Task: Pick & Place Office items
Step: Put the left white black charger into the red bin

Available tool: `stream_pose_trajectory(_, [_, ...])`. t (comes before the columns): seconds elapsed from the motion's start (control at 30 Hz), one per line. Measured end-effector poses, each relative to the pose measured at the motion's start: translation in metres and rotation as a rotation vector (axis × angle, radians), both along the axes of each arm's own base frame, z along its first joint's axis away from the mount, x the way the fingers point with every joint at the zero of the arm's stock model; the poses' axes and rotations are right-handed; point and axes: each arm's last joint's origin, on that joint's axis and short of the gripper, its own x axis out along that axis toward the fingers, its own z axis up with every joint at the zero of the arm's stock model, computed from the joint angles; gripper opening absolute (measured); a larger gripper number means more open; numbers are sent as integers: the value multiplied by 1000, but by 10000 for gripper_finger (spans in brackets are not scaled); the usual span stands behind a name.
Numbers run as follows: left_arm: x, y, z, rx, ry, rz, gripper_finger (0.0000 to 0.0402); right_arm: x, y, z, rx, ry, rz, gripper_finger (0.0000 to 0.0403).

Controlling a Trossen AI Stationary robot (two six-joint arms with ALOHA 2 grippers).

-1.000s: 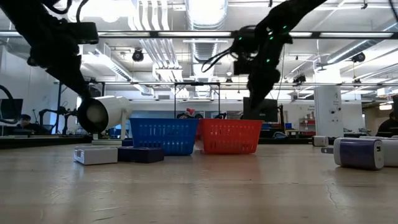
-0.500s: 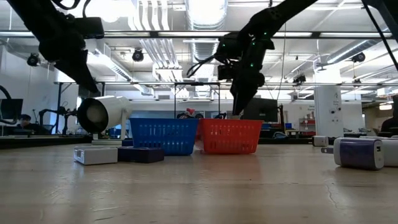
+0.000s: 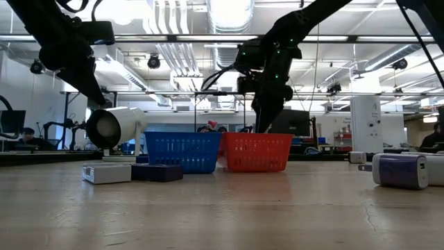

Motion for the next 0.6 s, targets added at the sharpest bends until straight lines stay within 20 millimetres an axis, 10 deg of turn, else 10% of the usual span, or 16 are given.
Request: stream_pose_trajectory(0.6, [0,0,0,-8,1,4,250,14,0,-6,-19,7,62,42])
